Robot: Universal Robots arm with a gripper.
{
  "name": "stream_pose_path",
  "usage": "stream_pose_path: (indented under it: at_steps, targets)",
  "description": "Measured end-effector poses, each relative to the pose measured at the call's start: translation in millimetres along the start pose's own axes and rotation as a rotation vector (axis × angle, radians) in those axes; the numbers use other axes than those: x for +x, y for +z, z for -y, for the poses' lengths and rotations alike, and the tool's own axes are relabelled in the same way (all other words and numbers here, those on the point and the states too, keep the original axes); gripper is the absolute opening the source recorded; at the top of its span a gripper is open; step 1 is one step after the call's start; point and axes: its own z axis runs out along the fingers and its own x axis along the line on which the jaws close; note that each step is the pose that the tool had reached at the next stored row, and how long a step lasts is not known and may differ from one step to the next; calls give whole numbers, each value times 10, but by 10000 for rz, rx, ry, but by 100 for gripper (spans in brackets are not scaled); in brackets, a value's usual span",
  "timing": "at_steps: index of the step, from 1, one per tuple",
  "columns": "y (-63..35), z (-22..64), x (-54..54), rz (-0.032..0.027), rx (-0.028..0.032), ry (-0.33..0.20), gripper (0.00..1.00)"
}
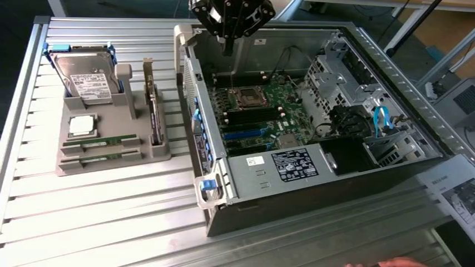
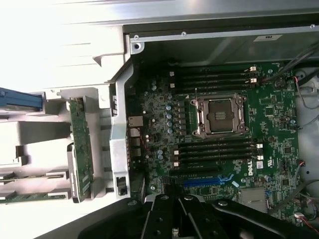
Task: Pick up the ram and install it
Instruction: 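Reach for the ram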
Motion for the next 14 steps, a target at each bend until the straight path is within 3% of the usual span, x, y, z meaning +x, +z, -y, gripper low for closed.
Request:
stream_pose_path:
  at_steps: [14]
  targets:
    - [-6,18,243,0,-1,1,10]
